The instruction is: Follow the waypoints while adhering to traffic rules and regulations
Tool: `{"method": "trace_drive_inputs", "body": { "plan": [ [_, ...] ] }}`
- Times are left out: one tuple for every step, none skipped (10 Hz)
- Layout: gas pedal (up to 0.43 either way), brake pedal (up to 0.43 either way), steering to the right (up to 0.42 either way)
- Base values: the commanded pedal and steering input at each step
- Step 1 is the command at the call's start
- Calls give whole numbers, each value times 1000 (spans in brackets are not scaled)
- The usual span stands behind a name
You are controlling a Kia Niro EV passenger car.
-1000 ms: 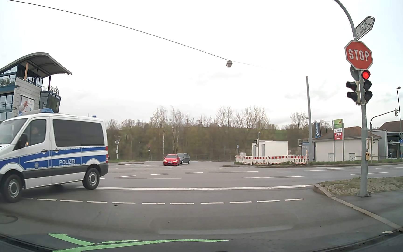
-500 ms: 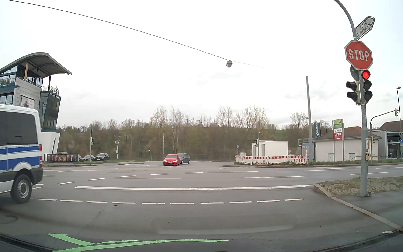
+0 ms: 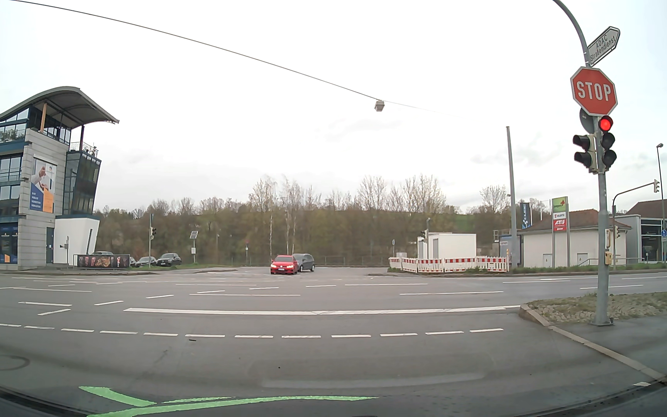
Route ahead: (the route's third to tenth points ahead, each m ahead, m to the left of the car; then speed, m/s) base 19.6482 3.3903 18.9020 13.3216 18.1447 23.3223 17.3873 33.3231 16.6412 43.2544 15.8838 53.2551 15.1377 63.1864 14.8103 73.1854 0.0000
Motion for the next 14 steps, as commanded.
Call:
{"method": "trace_drive_inputs", "body": {
  "plan": [
    [0,409,-73],
    [0,409,-73],
    [0,409,-73],
    [0,409,-73],
    [0,409,-73],
    [0,402,-73],
    [0,402,-73],
    [0,409,-73],
    [0,409,-73],
    [0,409,-73],
    [0,409,-73],
    [0,409,-73],
    [0,409,-73],
    [0,409,-73]
  ]
}}
